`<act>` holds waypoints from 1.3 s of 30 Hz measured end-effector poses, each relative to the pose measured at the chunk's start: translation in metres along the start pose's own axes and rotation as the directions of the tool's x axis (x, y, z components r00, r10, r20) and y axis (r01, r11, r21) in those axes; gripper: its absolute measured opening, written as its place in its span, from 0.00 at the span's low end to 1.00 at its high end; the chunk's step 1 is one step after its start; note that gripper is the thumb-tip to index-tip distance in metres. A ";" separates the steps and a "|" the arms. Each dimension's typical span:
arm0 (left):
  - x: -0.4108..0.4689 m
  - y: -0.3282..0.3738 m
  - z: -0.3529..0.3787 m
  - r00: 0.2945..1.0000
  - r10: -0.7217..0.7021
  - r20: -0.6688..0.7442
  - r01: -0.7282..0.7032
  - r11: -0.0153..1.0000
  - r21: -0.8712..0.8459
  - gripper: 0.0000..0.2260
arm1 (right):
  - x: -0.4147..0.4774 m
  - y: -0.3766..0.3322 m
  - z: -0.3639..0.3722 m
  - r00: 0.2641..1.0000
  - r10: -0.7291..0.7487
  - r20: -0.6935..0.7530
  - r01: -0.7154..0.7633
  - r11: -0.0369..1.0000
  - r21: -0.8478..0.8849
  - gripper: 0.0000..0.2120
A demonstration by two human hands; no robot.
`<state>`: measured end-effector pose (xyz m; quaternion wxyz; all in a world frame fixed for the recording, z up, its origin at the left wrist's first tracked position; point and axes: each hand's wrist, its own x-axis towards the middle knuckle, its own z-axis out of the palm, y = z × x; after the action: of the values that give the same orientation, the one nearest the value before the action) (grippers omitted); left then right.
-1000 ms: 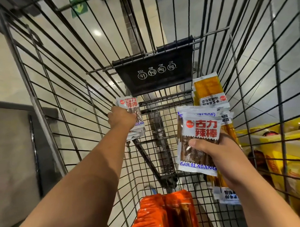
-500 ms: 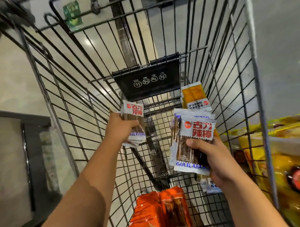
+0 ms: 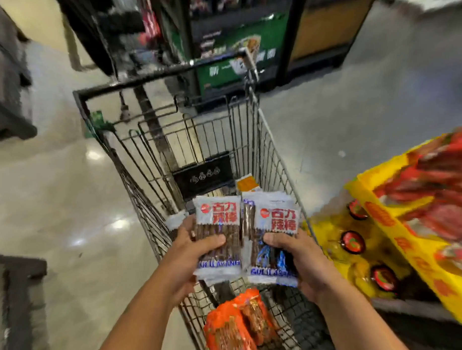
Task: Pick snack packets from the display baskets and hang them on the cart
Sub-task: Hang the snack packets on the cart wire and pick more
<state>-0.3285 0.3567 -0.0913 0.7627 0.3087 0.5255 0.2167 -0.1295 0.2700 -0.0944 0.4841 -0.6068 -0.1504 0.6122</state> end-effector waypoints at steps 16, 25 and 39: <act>-0.189 -0.003 0.049 0.884 -0.017 0.467 0.002 0.999 0.034 0.43 | -0.254 0.006 -0.010 0.917 -0.311 -0.251 0.339 0.938 0.078 0.24; -0.224 -0.038 0.155 0.687 -0.092 0.721 0.027 0.995 0.100 0.37 | -0.340 0.007 -0.084 0.853 -0.399 -0.336 0.413 0.910 -0.034 0.20; -0.245 -0.153 0.350 0.689 -0.125 0.714 -0.144 0.942 0.304 0.45 | -0.417 0.034 -0.255 0.734 -0.372 -0.568 0.478 0.877 0.043 0.16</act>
<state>-0.0874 0.0011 0.0554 0.8420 0.4971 0.2093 -0.0114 -0.0024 -0.1729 0.0727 0.6885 -0.6558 -0.0842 0.2980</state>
